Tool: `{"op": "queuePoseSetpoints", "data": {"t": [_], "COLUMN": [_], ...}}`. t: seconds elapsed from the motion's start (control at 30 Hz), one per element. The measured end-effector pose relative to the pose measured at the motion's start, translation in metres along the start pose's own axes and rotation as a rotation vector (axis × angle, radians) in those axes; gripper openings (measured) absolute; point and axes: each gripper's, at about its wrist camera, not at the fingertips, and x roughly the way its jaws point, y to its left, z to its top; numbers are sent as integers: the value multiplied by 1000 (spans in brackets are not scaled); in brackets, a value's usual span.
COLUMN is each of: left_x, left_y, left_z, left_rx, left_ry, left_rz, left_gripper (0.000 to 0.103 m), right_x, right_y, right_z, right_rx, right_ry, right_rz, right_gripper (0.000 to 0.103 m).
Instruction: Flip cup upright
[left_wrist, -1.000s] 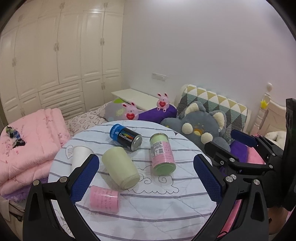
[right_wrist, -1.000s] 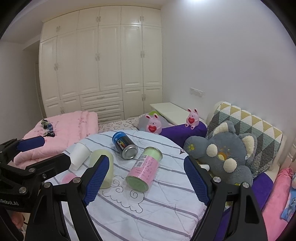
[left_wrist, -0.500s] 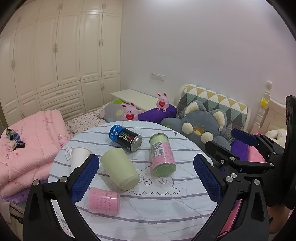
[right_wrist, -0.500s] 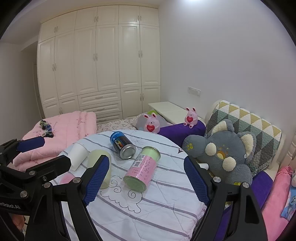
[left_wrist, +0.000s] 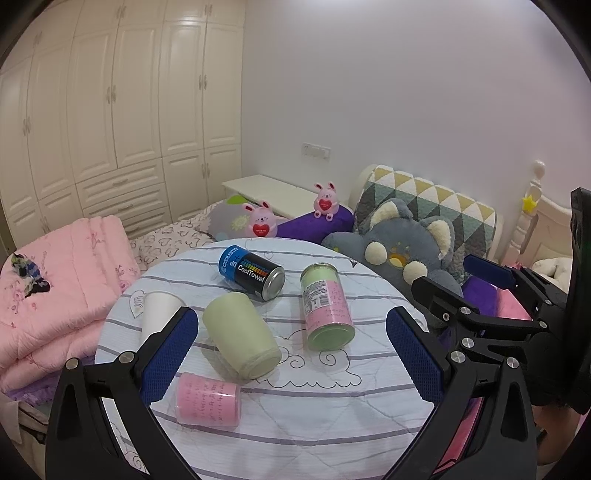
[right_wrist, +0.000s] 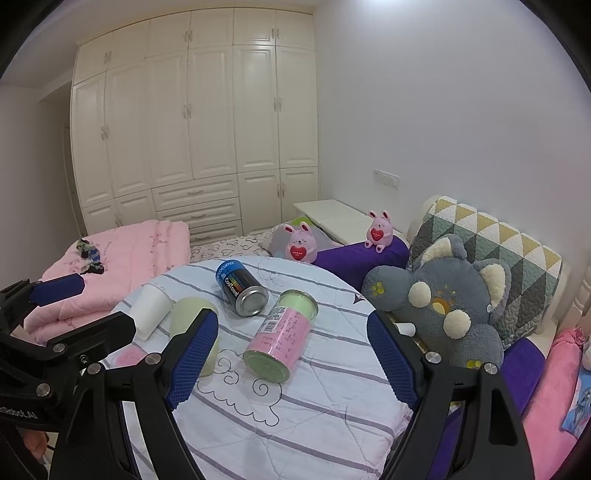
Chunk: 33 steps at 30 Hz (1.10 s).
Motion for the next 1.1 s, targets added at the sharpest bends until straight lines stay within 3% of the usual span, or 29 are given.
{"op": "queuePoseSetpoints", "data": {"t": [0.73, 1.1], "left_x": [10, 27], "left_y": [8, 34], "left_z": [0, 0], "left_rx": [-6, -68], "left_ry": [34, 76], "left_rz": [28, 41], "left_gripper": [103, 103], "right_x": [19, 39], "right_y": [1, 8], "right_z": [0, 4], "right_rx": [3, -7], "right_ry": [33, 67], "right_rz": [11, 22], "right_gripper": [84, 84]}}
